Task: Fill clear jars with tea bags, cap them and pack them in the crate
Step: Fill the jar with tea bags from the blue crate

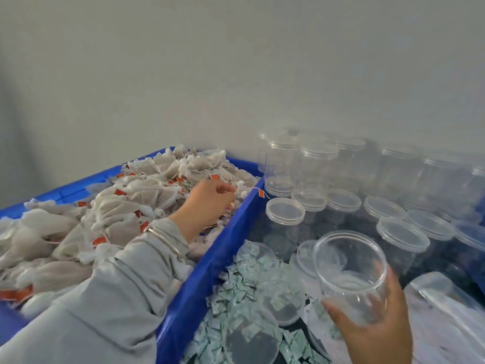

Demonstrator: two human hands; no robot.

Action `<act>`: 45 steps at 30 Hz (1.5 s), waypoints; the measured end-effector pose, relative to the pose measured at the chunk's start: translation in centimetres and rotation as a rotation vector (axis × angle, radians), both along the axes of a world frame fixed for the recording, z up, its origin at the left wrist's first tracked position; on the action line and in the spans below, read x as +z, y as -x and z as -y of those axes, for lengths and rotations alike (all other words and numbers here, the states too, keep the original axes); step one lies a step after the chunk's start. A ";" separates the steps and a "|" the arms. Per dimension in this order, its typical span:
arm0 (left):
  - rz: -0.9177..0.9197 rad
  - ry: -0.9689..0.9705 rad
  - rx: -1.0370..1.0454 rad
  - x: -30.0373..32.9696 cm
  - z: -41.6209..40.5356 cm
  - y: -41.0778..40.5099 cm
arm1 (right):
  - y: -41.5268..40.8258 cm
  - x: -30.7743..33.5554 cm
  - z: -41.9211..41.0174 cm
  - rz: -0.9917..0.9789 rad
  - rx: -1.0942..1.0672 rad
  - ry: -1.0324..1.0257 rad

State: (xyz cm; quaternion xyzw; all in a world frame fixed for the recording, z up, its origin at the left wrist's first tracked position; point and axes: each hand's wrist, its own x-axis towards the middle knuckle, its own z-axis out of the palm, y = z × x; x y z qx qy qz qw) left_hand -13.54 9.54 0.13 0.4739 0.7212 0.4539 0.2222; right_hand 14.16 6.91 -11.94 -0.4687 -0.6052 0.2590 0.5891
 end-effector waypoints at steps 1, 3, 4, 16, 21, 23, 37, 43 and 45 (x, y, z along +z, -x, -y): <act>-0.123 -0.022 0.062 0.0 0.3 1.7 | 0.5 0.2 0.4 -0.012 0.044 0.016; -0.294 -0.015 0.159 -0.2 1.1 4.8 | 1.5 0.6 1.2 -0.038 0.120 0.043; -0.337 0.003 0.198 -0.4 1.4 6.2 | 2.0 0.9 1.5 -0.062 0.163 0.044; -0.780 0.382 0.367 -0.9 3.0 10.8 | 4.3 -0.9 2.0 -0.150 0.329 0.133; -0.823 0.469 0.316 -1.5 2.6 10.6 | 4.1 -1.6 2.1 -0.125 0.332 0.201; -0.829 0.484 0.316 -1.6 2.5 10.6 | 4.0 -1.6 2.3 -0.117 0.335 0.232; -0.494 -0.051 0.199 -0.8 1.8 6.9 | 4.1 -2.0 2.3 -0.114 0.355 0.212; 0.174 -0.230 -0.086 0.3 2.1 2.7 | 4.2 -1.8 2.5 -0.105 0.376 0.194; 0.450 -0.194 -0.249 0.4 2.6 1.1 | 4.3 -1.7 2.7 -0.104 0.381 0.201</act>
